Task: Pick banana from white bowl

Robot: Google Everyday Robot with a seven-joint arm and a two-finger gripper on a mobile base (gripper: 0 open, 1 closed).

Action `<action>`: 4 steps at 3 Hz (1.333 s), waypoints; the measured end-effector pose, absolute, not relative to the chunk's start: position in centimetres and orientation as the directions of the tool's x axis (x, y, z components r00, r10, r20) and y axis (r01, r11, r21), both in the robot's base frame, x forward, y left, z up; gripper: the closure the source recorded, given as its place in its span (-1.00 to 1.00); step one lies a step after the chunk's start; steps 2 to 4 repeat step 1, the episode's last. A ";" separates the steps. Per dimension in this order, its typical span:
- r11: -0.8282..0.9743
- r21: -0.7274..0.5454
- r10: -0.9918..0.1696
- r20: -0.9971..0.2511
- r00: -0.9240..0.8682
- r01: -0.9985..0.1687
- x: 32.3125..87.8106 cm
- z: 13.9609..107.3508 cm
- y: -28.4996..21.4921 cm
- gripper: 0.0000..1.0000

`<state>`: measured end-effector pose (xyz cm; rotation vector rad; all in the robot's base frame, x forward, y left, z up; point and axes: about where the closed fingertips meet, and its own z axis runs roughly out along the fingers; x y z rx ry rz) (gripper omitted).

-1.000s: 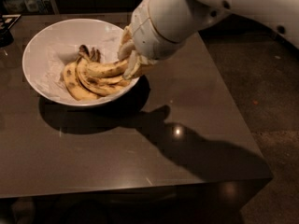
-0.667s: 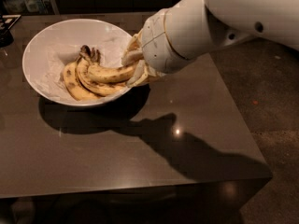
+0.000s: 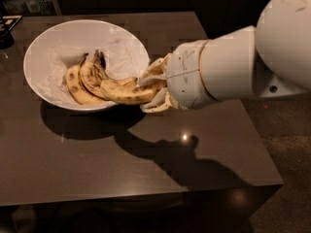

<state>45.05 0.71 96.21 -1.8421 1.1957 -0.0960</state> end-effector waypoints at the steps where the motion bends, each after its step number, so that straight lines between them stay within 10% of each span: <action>1: -0.108 -0.717 -0.755 -0.392 0.526 -0.689 44.7 96.4 0.8 1.00; 4: -0.108 -0.717 -0.755 -0.392 0.526 -0.689 44.7 96.4 0.8 1.00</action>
Offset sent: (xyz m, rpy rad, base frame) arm 0.0000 0.0000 0.0000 0.0000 0.0000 0.0000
